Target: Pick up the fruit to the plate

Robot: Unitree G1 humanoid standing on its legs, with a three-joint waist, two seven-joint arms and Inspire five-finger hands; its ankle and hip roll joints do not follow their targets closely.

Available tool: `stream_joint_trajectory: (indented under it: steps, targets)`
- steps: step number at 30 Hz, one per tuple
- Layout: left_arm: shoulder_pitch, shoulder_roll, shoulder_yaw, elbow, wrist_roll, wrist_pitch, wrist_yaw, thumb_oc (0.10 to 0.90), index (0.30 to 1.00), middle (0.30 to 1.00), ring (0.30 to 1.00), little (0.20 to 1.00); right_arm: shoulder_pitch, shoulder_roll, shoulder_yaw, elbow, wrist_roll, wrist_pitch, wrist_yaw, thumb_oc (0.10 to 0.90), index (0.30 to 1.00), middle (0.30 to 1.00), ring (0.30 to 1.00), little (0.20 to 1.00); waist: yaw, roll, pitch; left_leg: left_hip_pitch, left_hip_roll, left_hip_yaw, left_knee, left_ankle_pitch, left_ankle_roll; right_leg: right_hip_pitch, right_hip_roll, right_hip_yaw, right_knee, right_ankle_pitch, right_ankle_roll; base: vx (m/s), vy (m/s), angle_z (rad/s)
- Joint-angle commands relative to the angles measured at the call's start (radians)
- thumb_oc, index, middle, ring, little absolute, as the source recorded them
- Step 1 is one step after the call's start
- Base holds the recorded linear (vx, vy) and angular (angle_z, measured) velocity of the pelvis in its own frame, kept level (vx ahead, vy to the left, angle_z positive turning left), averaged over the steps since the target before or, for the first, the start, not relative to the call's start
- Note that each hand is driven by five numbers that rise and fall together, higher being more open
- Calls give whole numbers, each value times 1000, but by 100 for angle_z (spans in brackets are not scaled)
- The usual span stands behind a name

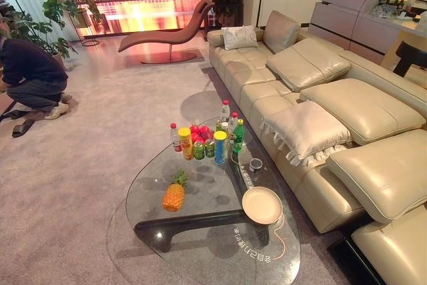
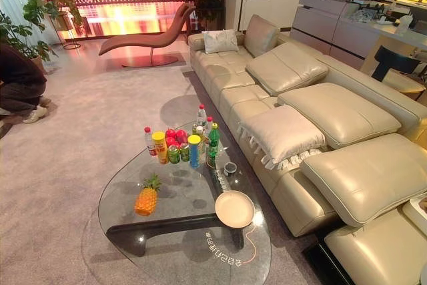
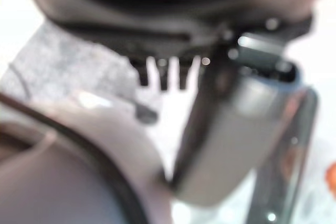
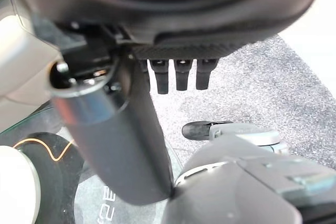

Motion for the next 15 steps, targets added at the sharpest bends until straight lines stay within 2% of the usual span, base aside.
stream_joint_trajectory:
  steps: [1,6,15]
  targets:
    - [-92,-32,4,47,-16,-4,-13,800,900,900,900,900,-70,6,26,58,-59,20,16,800,900,900,900,900,6,-2,51,12,-95,-15,6,-103,42,49,86,-39,4,-84,-39,0,0,0]
    - [-95,-31,0,41,-24,-11,-27,800,900,900,900,900,-75,1,30,57,-56,23,18,800,900,900,900,900,10,-2,53,11,-94,-17,6,-102,42,49,84,-44,4,-84,-38,0,0,0]
    - [-89,-32,7,50,-1,-34,11,800,900,900,900,900,-74,2,27,63,-63,20,17,800,900,900,900,900,13,-5,56,11,-96,-20,6,-102,44,49,84,-43,4,-83,-38,5,2,3]
